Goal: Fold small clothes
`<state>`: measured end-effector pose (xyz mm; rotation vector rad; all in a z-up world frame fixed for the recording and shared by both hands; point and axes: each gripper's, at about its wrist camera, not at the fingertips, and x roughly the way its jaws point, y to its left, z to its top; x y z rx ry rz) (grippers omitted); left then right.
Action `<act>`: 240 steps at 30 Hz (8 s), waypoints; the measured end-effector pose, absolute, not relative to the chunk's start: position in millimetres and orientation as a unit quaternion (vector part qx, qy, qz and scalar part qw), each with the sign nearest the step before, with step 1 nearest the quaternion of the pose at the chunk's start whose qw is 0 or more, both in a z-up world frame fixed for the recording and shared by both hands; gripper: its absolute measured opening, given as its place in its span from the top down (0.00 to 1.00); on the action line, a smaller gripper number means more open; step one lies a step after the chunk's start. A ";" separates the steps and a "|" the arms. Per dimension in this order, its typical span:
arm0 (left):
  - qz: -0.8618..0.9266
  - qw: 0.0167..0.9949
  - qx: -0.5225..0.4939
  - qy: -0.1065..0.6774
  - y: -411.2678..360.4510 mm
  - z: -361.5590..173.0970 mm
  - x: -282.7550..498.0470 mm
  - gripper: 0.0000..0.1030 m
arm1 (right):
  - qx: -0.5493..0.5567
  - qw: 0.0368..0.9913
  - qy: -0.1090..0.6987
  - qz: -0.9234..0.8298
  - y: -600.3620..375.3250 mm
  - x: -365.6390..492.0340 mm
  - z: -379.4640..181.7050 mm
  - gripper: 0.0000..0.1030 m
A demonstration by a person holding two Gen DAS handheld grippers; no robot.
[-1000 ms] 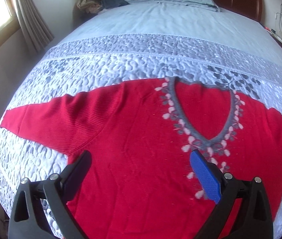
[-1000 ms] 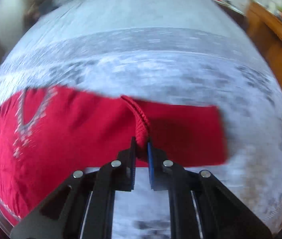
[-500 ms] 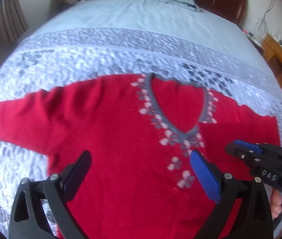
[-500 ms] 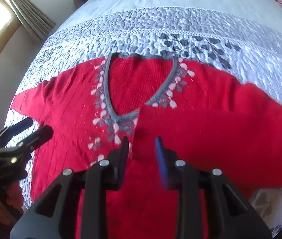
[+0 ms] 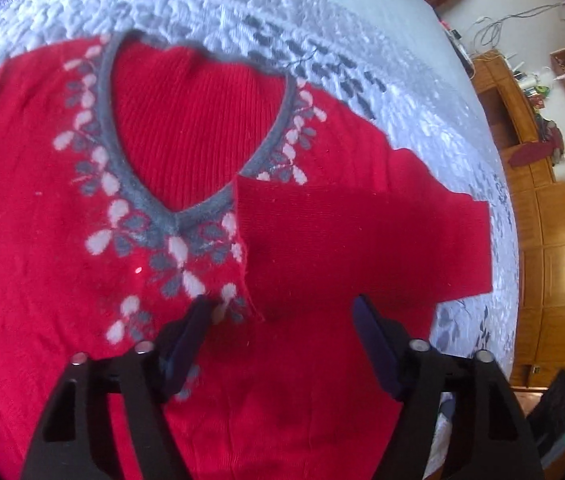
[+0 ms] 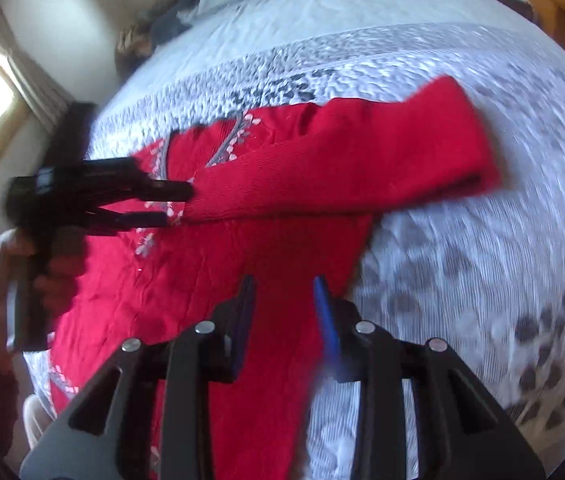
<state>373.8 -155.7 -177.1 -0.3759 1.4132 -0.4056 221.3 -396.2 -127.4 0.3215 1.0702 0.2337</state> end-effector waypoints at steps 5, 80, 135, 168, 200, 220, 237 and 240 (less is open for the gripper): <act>-0.181 0.731 -0.154 0.640 -170.0 -182.9 385.7 0.41 | 0.159 0.849 0.492 0.106 -400.8 211.5 -136.0 0.66; 0.258 0.776 -0.243 0.521 358.3 -143.4 331.4 0.30 | 0.038 0.782 0.619 0.061 -297.3 351.4 -143.5 0.69; -0.210 0.819 -0.148 0.514 -43.4 -132.8 326.4 0.51 | 0.032 0.797 0.597 0.088 -317.9 291.6 -141.3 0.65; -0.047 0.800 -0.096 0.591 104.8 -180.1 404.2 0.43 | -0.028 0.753 0.634 0.173 -131.5 412.9 -142.5 0.94; 0.000 0.838 -0.131 0.529 143.2 -124.4 346.4 0.41 | 0.169 0.739 0.629 0.173 -261.9 361.2 -150.3 0.93; 0.001 0.822 -0.004 0.570 63.2 -156.2 386.4 0.39 | 0.108 0.779 0.614 0.064 -387.4 360.1 -161.6 0.65; 0.005 0.827 -0.013 0.562 35.8 -172.6 420.1 0.29 | 0.154 0.808 0.559 0.104 -388.0 400.9 -138.5 0.96; 0.009 0.830 -0.015 0.558 35.5 -175.1 419.9 0.28 | 0.143 0.805 0.573 0.057 -398.7 404.4 -158.5 0.95</act>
